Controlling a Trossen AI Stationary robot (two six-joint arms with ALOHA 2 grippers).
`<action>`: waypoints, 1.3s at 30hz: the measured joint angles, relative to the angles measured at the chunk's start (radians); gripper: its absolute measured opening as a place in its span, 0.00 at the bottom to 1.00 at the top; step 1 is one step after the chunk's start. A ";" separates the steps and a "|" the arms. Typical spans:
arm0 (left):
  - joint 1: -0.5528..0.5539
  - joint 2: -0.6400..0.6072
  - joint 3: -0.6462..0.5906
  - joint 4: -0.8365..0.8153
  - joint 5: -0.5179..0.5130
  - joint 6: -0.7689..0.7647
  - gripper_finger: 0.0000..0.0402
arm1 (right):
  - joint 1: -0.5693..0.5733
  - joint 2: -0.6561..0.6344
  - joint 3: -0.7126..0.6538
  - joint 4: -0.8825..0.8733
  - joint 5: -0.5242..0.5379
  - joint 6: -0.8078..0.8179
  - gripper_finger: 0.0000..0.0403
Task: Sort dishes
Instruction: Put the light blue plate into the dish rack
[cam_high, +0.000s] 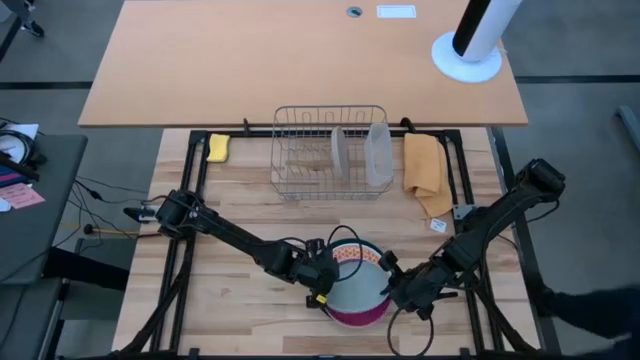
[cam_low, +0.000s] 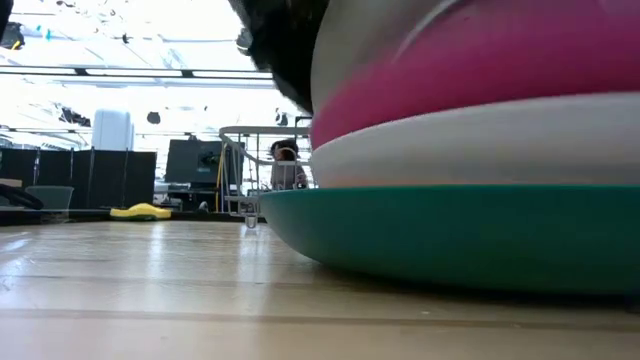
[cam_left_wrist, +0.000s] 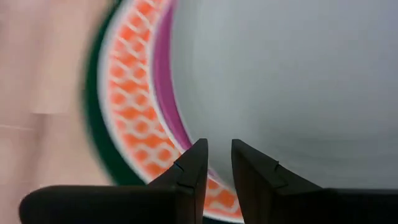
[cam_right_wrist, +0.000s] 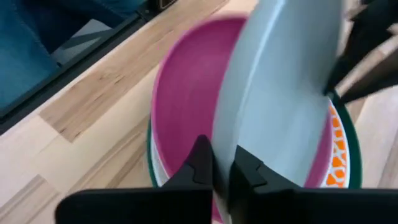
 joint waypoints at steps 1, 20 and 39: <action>0.000 -0.007 0.023 -0.033 -0.031 0.008 0.17 | -0.001 0.000 0.000 0.001 0.003 0.002 0.03; -0.070 -0.253 0.265 -0.295 -0.733 0.118 0.17 | -0.023 -0.229 0.000 -0.006 0.102 0.002 0.02; -0.114 -0.298 0.224 -0.370 -1.090 0.048 0.17 | -0.565 -0.378 -0.026 0.566 0.059 0.025 0.02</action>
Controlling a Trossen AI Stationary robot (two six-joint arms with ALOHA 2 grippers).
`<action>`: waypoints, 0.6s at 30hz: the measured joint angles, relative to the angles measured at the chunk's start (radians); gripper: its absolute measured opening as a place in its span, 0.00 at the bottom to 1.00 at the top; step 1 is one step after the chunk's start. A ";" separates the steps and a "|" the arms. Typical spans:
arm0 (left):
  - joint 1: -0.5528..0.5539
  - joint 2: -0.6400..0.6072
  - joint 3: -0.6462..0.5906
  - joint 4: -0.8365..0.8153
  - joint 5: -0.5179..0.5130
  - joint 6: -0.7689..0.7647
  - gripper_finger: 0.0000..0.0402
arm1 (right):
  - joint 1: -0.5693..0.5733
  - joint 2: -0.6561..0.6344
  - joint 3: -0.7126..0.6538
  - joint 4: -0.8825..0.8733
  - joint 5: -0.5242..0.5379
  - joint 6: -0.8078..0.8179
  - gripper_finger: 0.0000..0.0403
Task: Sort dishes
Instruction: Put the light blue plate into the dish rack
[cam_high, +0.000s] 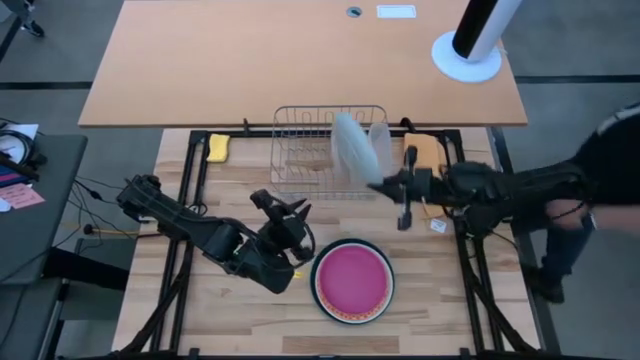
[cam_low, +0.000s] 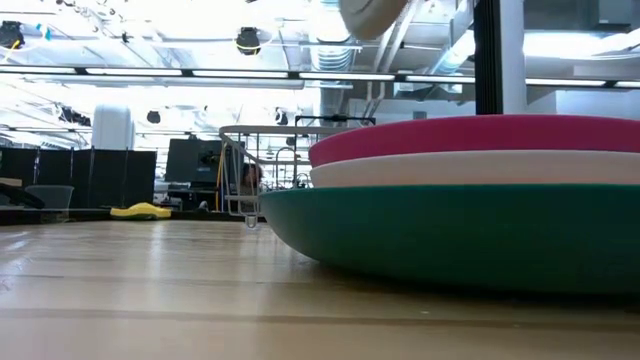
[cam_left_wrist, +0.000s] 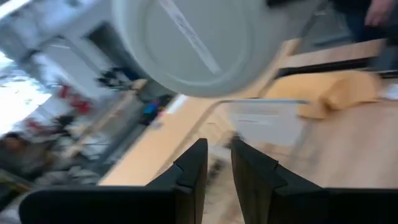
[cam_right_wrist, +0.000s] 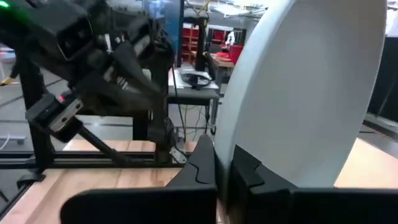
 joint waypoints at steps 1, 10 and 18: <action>0.000 0.000 0.000 -0.029 -0.021 -0.021 0.17 | -0.024 0.021 0.000 0.013 -0.030 0.014 0.02; 0.007 0.000 0.000 -0.375 -0.048 -0.342 0.17 | -0.156 0.205 -0.001 0.091 -0.165 0.133 0.02; 0.013 0.000 0.000 -0.557 -0.099 -0.493 0.17 | -0.222 0.351 -0.001 0.334 -0.163 0.313 0.02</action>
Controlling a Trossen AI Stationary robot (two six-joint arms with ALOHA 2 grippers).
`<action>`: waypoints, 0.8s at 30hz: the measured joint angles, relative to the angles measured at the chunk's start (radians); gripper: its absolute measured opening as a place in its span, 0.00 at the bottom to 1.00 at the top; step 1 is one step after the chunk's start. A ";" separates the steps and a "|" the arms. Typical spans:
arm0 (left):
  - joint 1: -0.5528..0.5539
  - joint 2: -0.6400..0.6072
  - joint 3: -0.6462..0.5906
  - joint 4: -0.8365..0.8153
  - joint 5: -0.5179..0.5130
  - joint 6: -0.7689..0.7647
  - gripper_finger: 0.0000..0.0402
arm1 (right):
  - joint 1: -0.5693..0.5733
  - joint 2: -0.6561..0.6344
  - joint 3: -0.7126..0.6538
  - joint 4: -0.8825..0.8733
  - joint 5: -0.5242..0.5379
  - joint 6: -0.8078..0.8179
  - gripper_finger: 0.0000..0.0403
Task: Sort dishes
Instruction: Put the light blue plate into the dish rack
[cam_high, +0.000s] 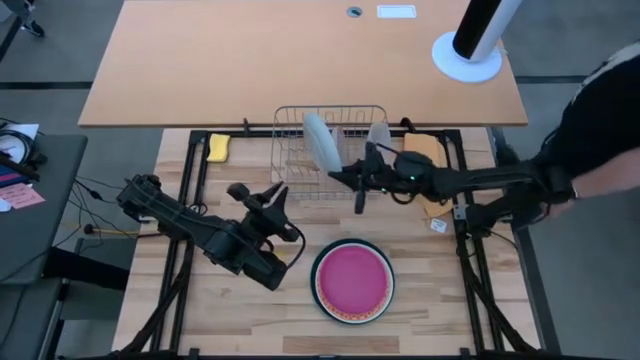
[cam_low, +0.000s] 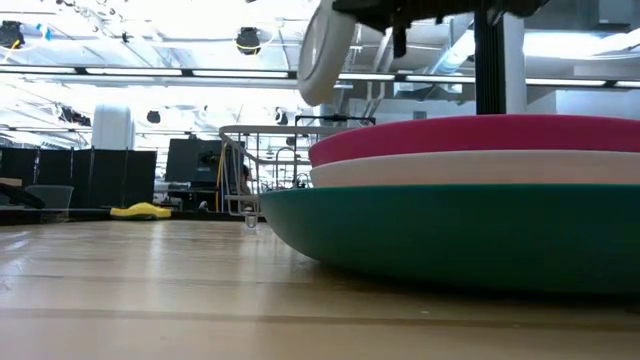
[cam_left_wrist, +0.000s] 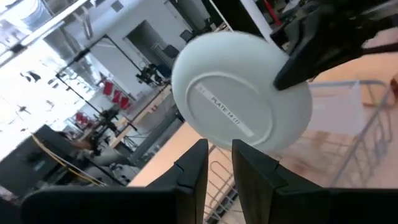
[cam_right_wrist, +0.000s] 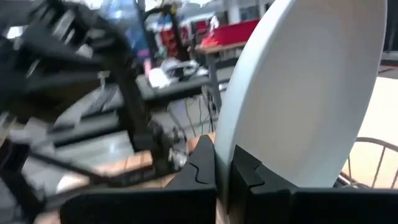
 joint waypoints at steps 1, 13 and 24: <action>0.005 0.000 0.000 -0.014 0.000 0.000 0.17 | -0.006 0.019 0.000 0.035 0.002 0.016 0.02; 0.128 -0.083 -0.150 -0.143 -0.013 -0.108 0.17 | -0.023 0.157 -0.002 0.096 0.236 0.071 0.02; 0.294 -0.267 -0.434 -0.075 -0.014 -0.159 0.17 | -0.029 0.156 -0.001 0.118 0.332 0.100 0.02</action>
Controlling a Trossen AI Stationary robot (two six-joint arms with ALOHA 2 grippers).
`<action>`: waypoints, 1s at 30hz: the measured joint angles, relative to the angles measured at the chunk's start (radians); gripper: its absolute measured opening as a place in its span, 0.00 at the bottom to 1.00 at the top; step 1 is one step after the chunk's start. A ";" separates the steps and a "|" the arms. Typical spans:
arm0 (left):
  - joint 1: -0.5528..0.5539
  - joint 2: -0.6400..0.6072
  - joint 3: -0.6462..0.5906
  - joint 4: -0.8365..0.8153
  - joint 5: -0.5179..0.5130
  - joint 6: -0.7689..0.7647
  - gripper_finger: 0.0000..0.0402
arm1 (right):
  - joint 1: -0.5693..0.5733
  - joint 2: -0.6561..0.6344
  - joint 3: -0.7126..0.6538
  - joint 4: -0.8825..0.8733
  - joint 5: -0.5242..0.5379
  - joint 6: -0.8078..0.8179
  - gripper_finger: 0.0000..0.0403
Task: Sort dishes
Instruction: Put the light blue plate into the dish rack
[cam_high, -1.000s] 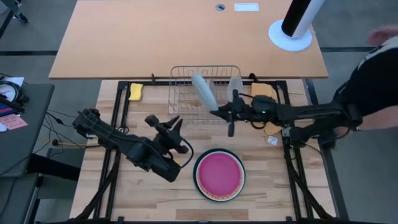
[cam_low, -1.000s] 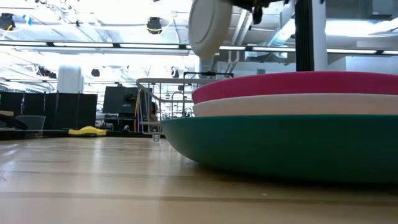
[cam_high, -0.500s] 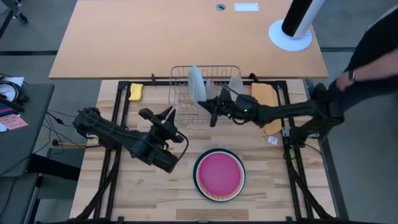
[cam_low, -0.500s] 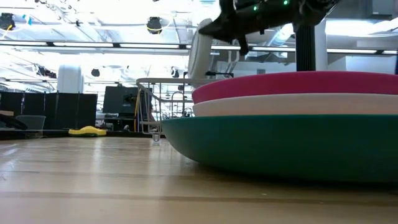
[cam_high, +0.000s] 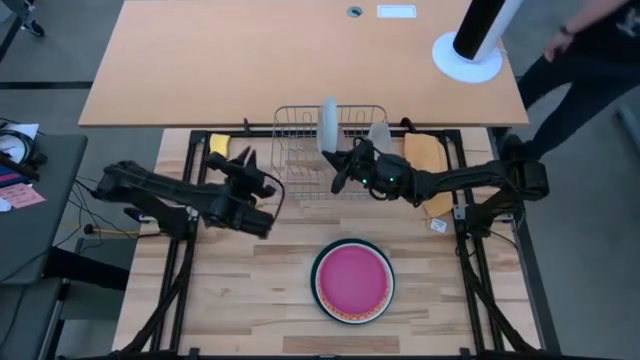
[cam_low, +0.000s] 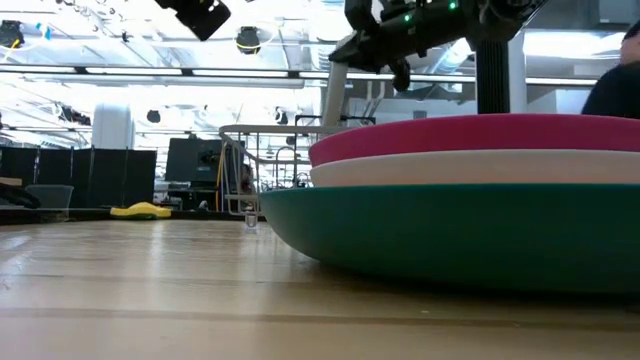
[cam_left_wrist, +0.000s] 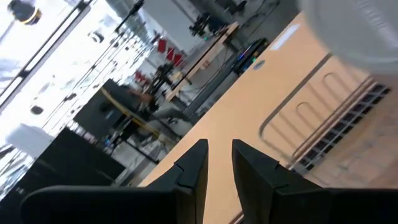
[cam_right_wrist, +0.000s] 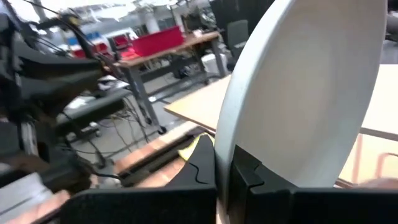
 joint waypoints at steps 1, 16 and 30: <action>0.007 -0.011 -0.010 0.000 0.000 0.000 0.17 | 0.000 0.000 0.000 -0.013 0.005 0.000 0.02; 0.020 -0.029 -0.024 0.819 0.493 0.934 0.17 | 0.064 0.000 0.000 -0.140 0.148 0.028 0.02; 0.106 -0.028 -0.147 1.046 0.588 1.130 0.17 | 0.013 0.109 0.001 -0.096 0.150 0.086 0.02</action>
